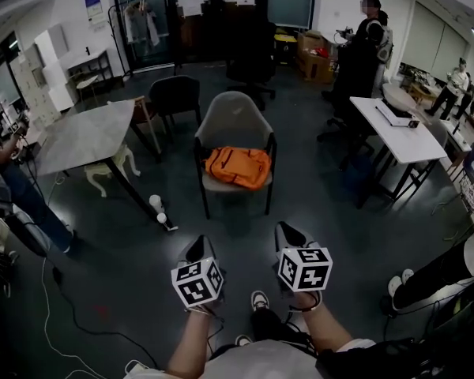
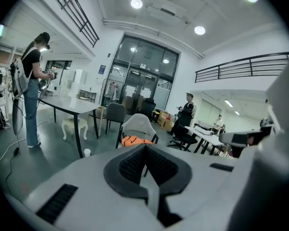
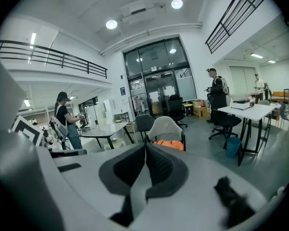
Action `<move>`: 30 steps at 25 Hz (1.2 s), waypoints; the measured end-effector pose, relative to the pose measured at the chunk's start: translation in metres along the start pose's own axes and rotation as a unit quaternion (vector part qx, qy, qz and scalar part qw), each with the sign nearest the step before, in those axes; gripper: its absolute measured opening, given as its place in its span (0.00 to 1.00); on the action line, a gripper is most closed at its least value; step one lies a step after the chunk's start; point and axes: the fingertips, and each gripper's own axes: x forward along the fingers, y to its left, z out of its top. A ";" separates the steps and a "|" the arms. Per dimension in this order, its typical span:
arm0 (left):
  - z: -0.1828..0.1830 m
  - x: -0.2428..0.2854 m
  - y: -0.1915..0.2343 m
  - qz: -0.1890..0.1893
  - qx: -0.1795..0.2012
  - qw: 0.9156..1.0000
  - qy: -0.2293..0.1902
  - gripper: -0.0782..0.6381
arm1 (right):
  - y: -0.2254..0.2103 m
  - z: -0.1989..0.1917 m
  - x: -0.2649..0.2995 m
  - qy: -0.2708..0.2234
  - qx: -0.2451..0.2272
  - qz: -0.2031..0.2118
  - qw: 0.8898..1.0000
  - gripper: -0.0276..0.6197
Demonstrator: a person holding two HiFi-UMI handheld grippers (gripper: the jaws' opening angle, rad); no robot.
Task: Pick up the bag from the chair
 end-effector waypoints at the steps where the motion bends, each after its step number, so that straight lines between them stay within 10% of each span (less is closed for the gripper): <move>1: 0.002 0.005 -0.001 0.000 0.002 1.000 0.001 0.12 | -0.003 0.001 0.005 0.001 0.003 0.002 1.000 0.09; 30: 0.077 0.206 -0.018 0.042 0.013 0.999 0.003 0.12 | -0.093 0.071 0.207 0.032 0.010 0.059 0.998 0.09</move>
